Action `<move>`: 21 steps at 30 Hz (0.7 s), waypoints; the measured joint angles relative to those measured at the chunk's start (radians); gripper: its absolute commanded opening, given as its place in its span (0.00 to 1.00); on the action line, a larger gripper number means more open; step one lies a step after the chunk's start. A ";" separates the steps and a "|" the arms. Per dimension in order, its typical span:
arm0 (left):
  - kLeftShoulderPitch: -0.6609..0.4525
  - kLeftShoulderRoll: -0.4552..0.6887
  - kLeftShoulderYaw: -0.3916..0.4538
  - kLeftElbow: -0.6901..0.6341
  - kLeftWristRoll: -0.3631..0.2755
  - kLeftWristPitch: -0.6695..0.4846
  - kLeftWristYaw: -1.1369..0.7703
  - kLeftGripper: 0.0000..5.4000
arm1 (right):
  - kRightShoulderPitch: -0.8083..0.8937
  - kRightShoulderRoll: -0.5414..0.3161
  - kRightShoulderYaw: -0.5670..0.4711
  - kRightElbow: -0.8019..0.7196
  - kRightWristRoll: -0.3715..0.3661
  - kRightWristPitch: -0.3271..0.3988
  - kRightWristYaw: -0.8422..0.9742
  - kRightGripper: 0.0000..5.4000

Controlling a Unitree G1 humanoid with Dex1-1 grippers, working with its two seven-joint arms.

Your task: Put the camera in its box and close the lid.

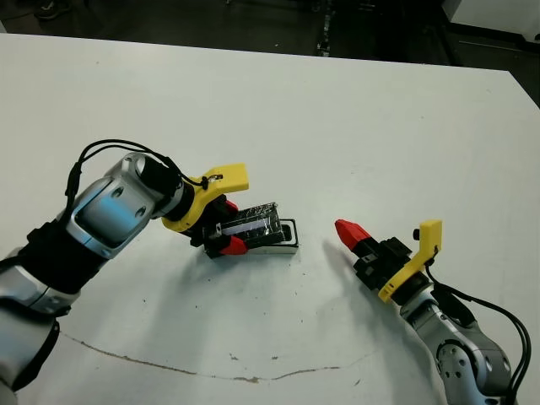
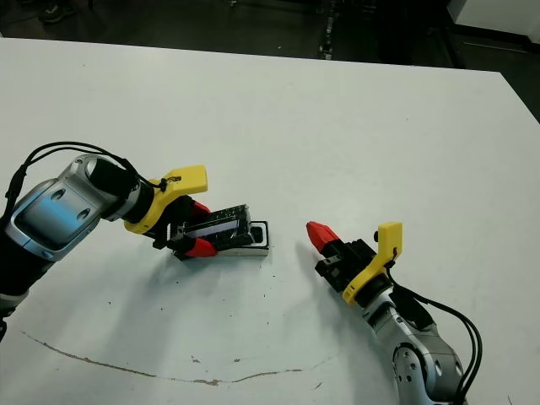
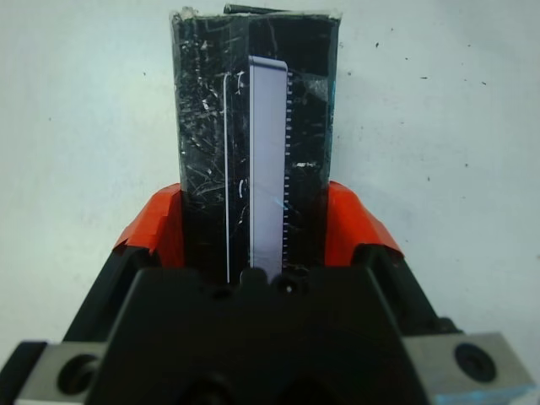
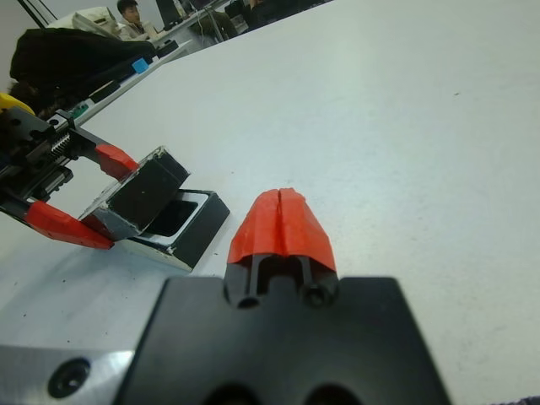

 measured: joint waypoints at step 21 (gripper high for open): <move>-0.070 -0.091 -0.057 0.116 0.038 -0.056 -0.050 0.58 | -0.002 0.000 -0.010 0.005 0.001 0.000 0.003 0.00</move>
